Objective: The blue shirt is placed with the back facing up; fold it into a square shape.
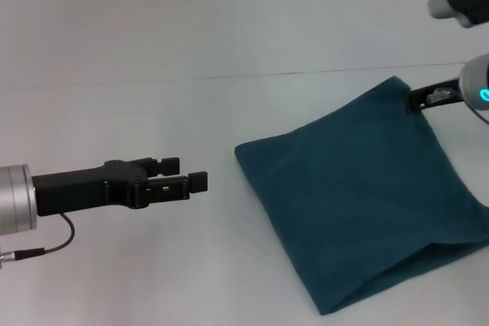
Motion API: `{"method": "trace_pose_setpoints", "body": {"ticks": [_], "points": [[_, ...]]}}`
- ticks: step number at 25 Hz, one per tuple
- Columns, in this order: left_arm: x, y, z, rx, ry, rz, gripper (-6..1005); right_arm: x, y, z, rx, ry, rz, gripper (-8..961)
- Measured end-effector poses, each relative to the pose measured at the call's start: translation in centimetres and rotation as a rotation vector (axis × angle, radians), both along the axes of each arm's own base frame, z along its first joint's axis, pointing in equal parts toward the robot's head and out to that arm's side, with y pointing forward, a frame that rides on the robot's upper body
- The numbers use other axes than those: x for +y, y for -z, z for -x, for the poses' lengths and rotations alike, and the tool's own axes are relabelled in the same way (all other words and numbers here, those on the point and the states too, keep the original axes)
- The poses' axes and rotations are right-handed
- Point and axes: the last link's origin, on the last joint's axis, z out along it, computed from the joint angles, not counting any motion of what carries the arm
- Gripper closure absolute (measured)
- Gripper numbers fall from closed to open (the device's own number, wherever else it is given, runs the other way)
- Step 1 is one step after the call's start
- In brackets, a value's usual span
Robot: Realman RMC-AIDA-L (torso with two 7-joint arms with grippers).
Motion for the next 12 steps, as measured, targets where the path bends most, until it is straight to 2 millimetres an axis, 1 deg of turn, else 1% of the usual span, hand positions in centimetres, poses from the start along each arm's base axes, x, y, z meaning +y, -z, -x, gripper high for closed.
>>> {"method": "trace_pose_setpoints", "body": {"ticks": [6,12], "points": [[0.14,0.16,0.01,0.000,-0.003,0.002,125,0.33,-0.86,-0.74,0.014,0.004,-0.055,924],[0.18,0.24,0.03,0.004,-0.005,0.002,125,0.90,-0.21,-1.09,0.011,-0.005,-0.071,910]]}}
